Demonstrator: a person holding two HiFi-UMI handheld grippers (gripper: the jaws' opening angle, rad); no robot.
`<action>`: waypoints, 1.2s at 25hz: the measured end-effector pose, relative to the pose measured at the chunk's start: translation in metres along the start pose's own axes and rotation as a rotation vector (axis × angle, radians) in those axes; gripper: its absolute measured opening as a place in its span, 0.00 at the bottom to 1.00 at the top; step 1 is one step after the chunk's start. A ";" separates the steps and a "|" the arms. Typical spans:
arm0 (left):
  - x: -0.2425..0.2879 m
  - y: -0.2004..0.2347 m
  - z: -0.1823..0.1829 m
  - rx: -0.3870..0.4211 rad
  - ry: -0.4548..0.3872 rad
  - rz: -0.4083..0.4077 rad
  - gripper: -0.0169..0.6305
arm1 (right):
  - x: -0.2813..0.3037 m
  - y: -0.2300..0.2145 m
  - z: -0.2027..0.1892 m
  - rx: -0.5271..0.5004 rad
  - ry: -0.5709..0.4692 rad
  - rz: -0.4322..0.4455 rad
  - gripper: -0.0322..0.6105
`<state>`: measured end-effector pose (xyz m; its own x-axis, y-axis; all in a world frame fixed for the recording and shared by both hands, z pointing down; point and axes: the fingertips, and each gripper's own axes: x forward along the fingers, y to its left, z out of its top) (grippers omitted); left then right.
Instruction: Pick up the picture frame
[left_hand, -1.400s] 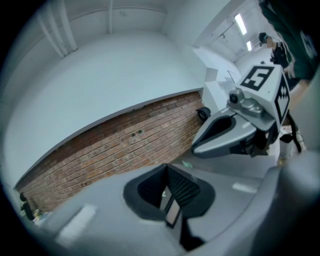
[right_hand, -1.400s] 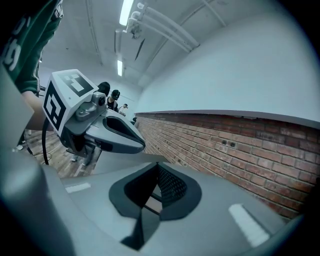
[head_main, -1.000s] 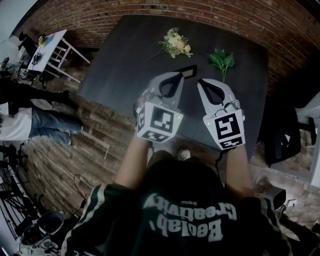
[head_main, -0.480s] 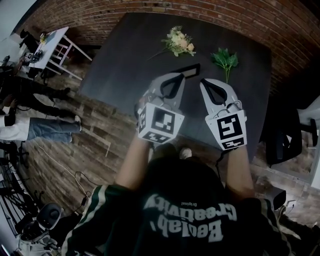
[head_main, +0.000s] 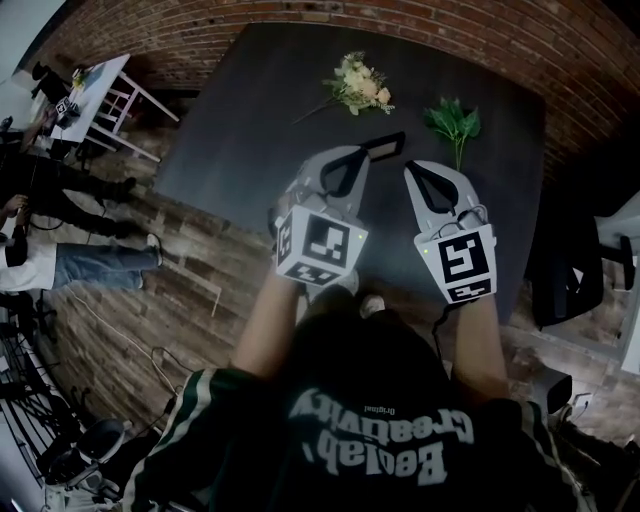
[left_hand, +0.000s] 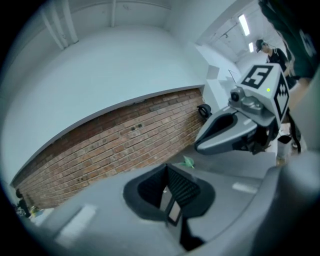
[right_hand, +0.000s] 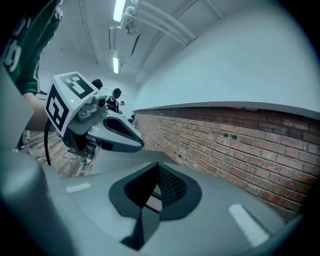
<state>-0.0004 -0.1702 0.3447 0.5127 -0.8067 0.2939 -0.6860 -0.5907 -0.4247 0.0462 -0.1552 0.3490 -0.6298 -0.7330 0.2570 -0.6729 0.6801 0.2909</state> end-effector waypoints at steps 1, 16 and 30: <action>0.003 0.003 -0.002 -0.004 -0.002 -0.005 0.03 | 0.003 -0.001 0.000 0.008 0.002 -0.001 0.06; 0.050 0.054 -0.027 -0.013 -0.006 -0.105 0.03 | 0.062 -0.029 0.000 0.049 0.065 -0.078 0.06; 0.064 0.059 -0.043 0.006 -0.019 -0.191 0.03 | 0.071 -0.035 -0.007 0.060 0.107 -0.175 0.06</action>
<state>-0.0301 -0.2575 0.3758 0.6433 -0.6793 0.3532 -0.5720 -0.7330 -0.3681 0.0281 -0.2307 0.3638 -0.4588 -0.8346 0.3050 -0.7922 0.5396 0.2850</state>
